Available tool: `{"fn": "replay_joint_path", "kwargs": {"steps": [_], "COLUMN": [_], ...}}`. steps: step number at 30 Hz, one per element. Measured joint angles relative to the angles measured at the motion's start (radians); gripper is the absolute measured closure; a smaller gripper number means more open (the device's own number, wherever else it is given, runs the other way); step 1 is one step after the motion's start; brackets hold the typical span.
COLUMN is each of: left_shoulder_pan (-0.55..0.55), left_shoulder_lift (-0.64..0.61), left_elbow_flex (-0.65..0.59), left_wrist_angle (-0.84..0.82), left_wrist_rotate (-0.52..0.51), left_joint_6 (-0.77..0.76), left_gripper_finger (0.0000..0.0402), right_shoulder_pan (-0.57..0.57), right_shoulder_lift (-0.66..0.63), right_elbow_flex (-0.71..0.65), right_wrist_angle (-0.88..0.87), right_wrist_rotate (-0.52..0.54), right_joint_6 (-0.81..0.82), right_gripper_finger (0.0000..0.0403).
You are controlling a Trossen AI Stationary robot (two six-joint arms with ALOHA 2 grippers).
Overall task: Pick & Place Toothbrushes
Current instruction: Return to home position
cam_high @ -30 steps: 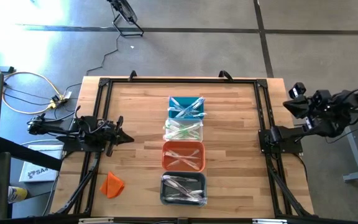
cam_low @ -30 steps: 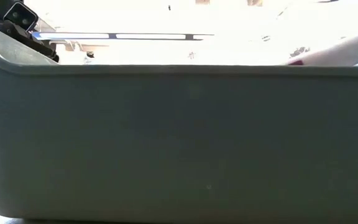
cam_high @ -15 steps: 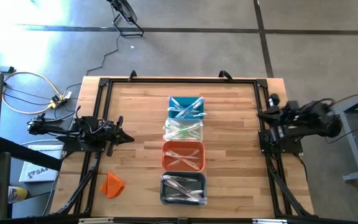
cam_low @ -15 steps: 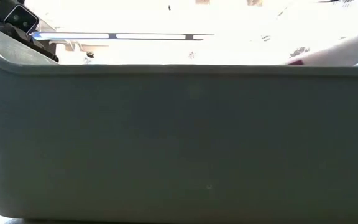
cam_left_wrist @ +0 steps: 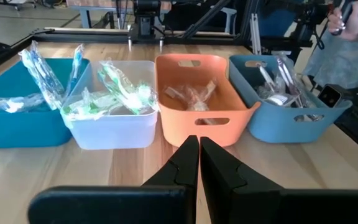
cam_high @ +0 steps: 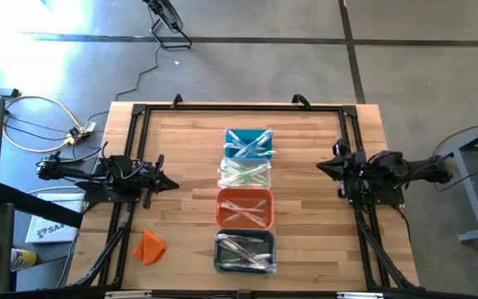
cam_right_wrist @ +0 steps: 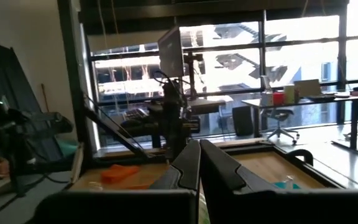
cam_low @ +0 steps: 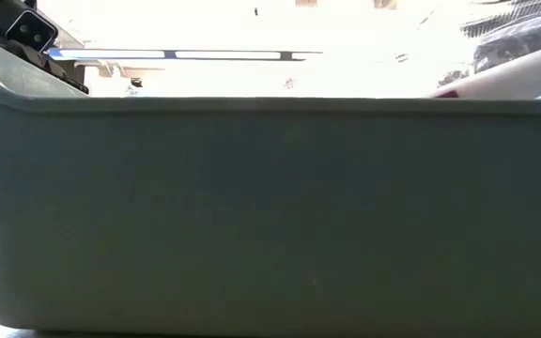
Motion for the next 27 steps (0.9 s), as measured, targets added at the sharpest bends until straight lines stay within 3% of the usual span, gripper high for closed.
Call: {"fn": "replay_joint_path", "kwargs": {"steps": [5,11,20,27], "left_shoulder_pan": [0.000,0.000,0.000,0.000], "left_shoulder_lift": [0.000,0.000,0.000,0.001], "left_elbow_flex": [0.003,0.006,0.004,0.003], "left_wrist_angle": [-0.039,-0.100,-0.104,-0.090], "left_wrist_rotate": [-0.028,-0.122,-0.125,-0.125], "left_joint_6": [0.002,-0.020,0.053,0.059], "left_gripper_finger": [0.0392,0.0392,0.0392,0.0392], "right_shoulder_pan": [0.000,0.000,0.000,0.000], "right_shoulder_lift": [0.000,0.002,0.006,0.015], "right_elbow_flex": [-0.090,-0.091,-0.091,-0.091], "right_wrist_angle": [0.093,0.050,-0.082,-0.089], "right_wrist_rotate": [0.030,0.028,0.026,0.020], "right_joint_6": [-0.034,-0.019,-0.025,-0.025], "right_gripper_finger": [0.0400,0.0400,0.0400,0.0400]}}
